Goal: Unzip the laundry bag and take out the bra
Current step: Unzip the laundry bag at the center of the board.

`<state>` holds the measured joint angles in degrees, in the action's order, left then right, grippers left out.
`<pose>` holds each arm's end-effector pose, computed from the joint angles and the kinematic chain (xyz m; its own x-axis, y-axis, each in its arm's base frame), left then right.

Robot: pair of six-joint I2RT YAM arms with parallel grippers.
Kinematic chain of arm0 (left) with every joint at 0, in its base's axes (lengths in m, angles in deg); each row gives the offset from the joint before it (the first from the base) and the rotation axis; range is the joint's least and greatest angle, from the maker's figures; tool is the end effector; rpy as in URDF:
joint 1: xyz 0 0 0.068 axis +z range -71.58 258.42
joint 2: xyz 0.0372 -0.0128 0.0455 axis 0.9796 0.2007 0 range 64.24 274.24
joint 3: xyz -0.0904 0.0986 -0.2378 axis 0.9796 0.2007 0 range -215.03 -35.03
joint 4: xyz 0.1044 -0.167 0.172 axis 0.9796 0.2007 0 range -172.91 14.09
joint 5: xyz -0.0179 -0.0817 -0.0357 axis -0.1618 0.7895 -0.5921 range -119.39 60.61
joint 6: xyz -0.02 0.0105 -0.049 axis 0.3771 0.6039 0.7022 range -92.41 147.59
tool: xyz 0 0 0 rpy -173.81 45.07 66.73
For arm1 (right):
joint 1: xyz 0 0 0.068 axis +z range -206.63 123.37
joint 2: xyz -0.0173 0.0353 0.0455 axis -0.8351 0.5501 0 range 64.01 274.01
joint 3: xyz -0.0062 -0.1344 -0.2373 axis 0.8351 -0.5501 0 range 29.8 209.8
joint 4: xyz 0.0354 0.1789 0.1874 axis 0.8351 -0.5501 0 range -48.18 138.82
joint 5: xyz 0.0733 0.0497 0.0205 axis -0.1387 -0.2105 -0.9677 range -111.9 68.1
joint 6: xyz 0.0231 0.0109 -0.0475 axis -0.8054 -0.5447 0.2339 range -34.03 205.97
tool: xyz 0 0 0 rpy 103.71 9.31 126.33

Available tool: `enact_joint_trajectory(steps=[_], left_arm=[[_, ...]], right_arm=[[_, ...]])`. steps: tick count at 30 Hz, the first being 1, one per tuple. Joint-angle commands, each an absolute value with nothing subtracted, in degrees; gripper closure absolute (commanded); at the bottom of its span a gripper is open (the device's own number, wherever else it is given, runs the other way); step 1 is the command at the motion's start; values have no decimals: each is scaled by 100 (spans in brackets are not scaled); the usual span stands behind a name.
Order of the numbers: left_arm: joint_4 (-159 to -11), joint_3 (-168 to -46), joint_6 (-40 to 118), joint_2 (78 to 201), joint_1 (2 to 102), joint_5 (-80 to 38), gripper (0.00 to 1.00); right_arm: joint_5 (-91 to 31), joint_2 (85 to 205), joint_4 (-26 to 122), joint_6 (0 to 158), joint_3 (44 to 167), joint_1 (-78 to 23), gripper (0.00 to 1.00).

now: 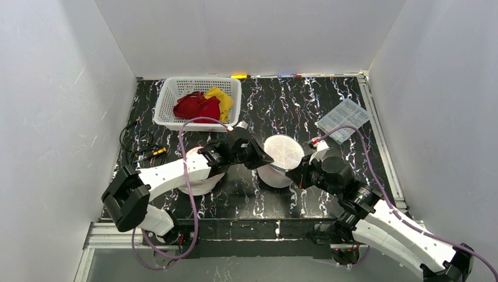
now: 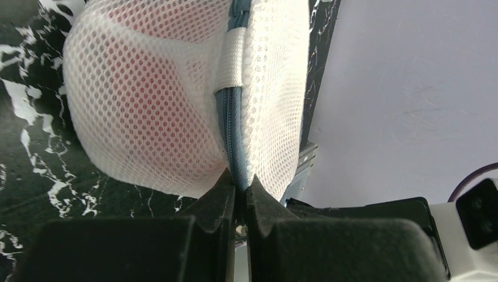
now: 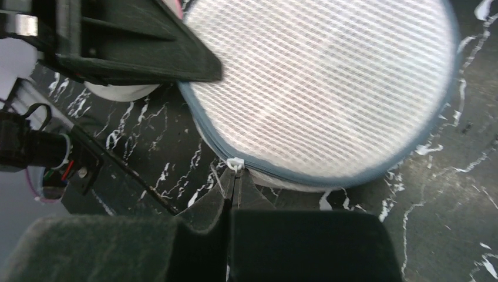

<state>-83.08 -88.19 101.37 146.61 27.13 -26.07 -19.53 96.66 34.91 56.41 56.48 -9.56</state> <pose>0.2009 -0.2541 0.2548 -0.8631 -0.4559 -0.2174 -0.0650 0.5271 -0.8473 0.1037 0.1094 0.2528 -0.5492 0.1333 -0.8250 -0.4991 0.7395 0.4518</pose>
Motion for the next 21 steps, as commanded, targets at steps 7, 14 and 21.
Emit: enact_joint_trajectory(steps=[7,14,21], left_arm=[[-8014,-9066,8669,14293,3341,-1456,100],[-8142,-10064,7729,14860,3645,355,100],[-6964,-11356,6634,15696,3657,1436,100]], right_arm=[[-1066,9469,2985,5550,5880,-926,99],[-2095,9261,3545,6014,6178,-931,99],[-2608,9407,3567,6105,6314,-929,99]])
